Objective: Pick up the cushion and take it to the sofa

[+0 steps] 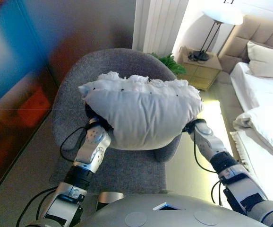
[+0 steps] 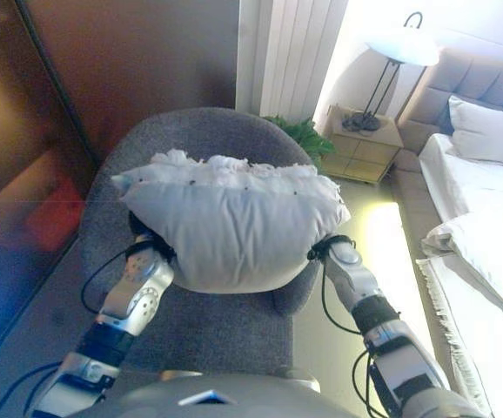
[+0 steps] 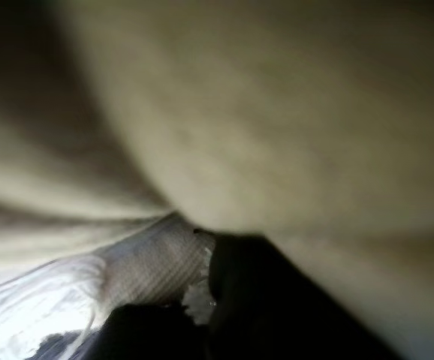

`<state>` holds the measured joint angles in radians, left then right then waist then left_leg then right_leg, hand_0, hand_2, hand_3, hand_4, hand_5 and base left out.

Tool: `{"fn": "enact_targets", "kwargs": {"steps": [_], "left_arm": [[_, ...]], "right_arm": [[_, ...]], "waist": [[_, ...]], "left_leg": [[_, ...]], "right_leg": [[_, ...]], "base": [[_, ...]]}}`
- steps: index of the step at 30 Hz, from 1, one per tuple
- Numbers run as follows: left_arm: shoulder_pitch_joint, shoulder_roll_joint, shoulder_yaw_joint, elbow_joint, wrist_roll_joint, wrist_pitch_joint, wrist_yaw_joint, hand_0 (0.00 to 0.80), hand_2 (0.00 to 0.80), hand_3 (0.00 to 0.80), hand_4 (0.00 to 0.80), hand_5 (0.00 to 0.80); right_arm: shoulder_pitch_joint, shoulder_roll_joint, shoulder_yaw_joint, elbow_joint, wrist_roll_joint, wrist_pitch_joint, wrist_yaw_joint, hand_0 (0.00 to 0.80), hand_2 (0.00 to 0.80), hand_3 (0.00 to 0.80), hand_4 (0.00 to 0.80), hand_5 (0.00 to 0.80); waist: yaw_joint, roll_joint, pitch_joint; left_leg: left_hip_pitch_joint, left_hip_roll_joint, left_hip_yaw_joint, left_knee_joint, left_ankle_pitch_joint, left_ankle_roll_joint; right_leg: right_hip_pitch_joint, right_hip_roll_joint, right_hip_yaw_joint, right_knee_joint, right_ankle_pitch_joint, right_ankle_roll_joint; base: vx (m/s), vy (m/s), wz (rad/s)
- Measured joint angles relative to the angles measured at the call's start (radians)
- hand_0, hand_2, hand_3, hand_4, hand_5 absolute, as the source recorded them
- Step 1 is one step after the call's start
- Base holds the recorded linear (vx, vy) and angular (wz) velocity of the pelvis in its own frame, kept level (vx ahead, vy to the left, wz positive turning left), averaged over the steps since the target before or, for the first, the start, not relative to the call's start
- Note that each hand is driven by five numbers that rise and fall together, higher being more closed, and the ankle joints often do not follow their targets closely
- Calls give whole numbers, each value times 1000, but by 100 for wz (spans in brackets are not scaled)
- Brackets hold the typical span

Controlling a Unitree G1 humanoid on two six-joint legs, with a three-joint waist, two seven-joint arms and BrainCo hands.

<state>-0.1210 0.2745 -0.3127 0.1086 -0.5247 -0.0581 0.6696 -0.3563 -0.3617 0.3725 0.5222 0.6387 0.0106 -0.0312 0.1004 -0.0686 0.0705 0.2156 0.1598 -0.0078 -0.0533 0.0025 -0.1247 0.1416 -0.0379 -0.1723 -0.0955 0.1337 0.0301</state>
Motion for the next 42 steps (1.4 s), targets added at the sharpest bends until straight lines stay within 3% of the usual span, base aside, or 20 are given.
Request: {"fn": "enact_targets", "kwargs": {"steps": [1, 8, 11, 16, 22, 30, 31, 32, 33, 34, 42], "left_arm": [[-3, 0, 0, 0, 0, 2, 6, 800, 800, 800, 800, 800], [-32, 0, -2, 108, -13, 27, 73, 800, 800, 800, 800, 800], [-60, -11, -20, 199, -52, 57, 108, 800, 800, 800, 800, 800], [-140, -96, -22, 418, -124, 117, 168, 800, 800, 800, 800, 800], [-233, -143, -30, 571, -169, 189, 214, 800, 800, 800, 800, 800], [-302, -146, -72, 658, -276, 250, 216, 800, 800, 800, 800, 800], [-303, -146, -78, 677, -289, 252, 214, 696, 696, 696, 696, 696], [-303, -145, -81, 691, -300, 264, 206, 452, 452, 452, 452, 452], [-303, -143, -81, 707, -318, 272, 195, 63, 63, 63, 63, 63], [-302, -144, -81, 721, -326, 275, 189, 0, 0, 0, 0, 0], [-295, -134, -99, 749, -396, 242, 107, 0, 0, 0, 0, 0]], "right_arm": [[-21, 0, 3, 6, 0, 8, -2, 800, 800, 800, 800, 800], [-77, 36, 29, 84, 1, 60, -22, 800, 800, 800, 800, 800], [-81, 68, 29, 193, 2, 100, -17, 800, 800, 800, 800, 800], [-86, 92, 29, 386, 23, 173, 27, 800, 800, 800, 800, 800], [-117, 88, 28, 536, 45, 217, 68, 800, 800, 800, 800, 800], [-161, 74, 17, 616, 49, 315, 72, 800, 800, 800, 800, 800], [-161, 74, 18, 619, 48, 318, 72, 800, 800, 800, 800, 800], [-160, 74, 18, 619, 37, 318, 72, 800, 800, 800, 800, 800], [-160, 75, 18, 619, 21, 318, 75, 351, 351, 351, 351, 351], [-159, 75, 18, 619, 6, 318, 79, 0, 0, 0, 0, 0], [-143, 58, 30, 613, -94, 214, 65, 0, 0, 0, 0, 0]], "waist": [[3, 5, 3], [25, 5, 10], [24, 5, 10], [18, 5, 11], [-17, 2, 48], [-63, 21, 76], [-63, 25, 78], [-73, 27, 79], [-88, 28, 80], [-88, 30, 80], [-105, 39, 80]], "left_leg": [[2, 1, -3, 2, 6, -15], [21, 1, -22, 23, -4, -22], [26, 7, -20, 32, -3, -21], [47, 14, -19, 47, -3, -21], [52, 17, -16, 66, -4, -22], [9, 18, -17, 75, -1, -18], [6, 18, -17, 75, -1, -18], [2, 18, -17, 75, -1, -18], [0, 18, -17, 74, -1, -18], [3, 18, -16, 73, -1, -18], [39, 19, 5, 67, -1, -18]], "right_leg": [[6, 0, -2, 0, 0, 0], [49, -3, -18, 5, -6, -8], [67, -3, -24, 7, -7, -9], [98, 2, -27, 9, -7, -10], [97, 2, -25, 36, -10, -14], [39, 0, -22, 70, -13, -18], [36, 0, -22, 70, -13, -18], [31, 0, -22, 70, -13, -18], [32, 0, -22, 70, -13, -18], [32, 0, -22, 72, -13, -18], [63, -2, -23, 62, -13, -18]], "base": [[100, 38, 7], [127, 28, 11], [189, -16, 16], [177, -68, 5], [76, -45, -2], [24, 13, -2], [125, 36, -3], [136, 26, 0], [163, 13, 0], [150, 5, 1], [71, 15, -4]]}}
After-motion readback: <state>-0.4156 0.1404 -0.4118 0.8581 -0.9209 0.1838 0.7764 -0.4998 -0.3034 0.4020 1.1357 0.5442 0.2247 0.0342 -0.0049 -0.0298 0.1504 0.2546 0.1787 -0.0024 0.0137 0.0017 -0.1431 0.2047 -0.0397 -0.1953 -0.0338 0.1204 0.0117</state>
